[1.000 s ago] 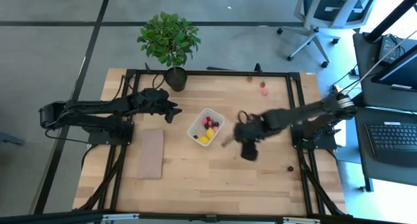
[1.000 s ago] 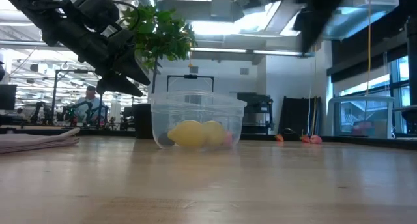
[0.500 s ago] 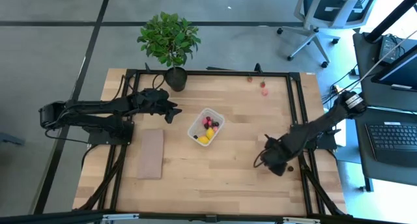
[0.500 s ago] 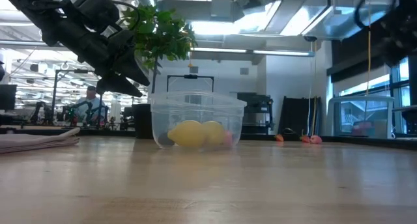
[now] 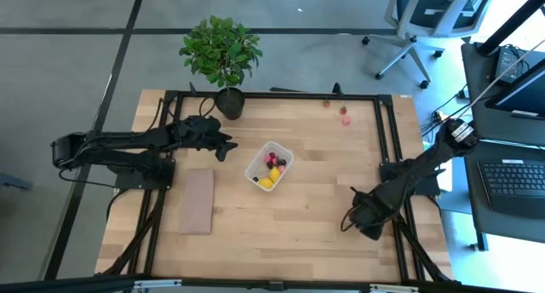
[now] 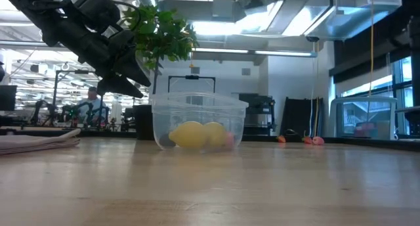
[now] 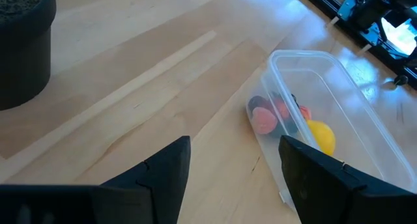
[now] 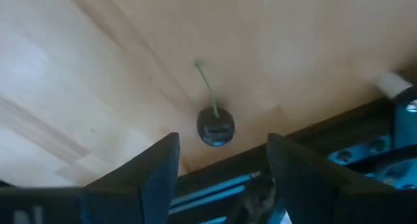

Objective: Pick and placing Produce into tupperware
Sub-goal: Put the black cherry into the transparent bin

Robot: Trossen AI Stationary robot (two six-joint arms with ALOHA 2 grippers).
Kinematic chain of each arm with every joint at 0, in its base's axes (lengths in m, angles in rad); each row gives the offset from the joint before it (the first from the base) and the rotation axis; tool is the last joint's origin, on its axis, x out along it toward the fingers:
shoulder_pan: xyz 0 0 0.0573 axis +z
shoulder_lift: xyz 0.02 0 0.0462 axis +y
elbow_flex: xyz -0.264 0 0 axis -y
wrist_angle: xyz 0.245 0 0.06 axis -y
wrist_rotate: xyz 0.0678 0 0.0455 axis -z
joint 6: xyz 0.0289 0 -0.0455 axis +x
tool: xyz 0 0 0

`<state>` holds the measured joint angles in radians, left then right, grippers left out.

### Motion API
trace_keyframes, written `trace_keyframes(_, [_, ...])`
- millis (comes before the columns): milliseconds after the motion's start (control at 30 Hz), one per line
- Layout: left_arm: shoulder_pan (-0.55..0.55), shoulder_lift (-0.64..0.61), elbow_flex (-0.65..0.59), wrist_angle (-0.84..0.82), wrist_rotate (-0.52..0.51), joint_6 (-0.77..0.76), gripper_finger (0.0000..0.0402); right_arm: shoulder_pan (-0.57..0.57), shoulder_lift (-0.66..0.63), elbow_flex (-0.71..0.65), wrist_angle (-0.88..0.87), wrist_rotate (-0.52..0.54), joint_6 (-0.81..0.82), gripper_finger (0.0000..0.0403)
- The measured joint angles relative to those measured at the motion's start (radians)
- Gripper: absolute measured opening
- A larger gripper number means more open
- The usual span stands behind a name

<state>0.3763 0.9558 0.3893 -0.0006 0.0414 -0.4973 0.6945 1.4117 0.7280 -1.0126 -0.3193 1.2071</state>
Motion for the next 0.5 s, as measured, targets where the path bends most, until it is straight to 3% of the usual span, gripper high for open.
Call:
trace_keyframes(200, [0.0, 0.0, 0.0, 0.0, 0.001, -0.001, 0.0225, 0.016, 0.0, -0.073, 0.166, -0.018, 0.06, 0.0233])
trace_keyframes(500, [0.0, 0.0, 0.0, 0.0, 0.001, -0.001, 0.0225, 0.03, 0.0, -0.135, 0.183, -0.023, 0.097, 0.0213])
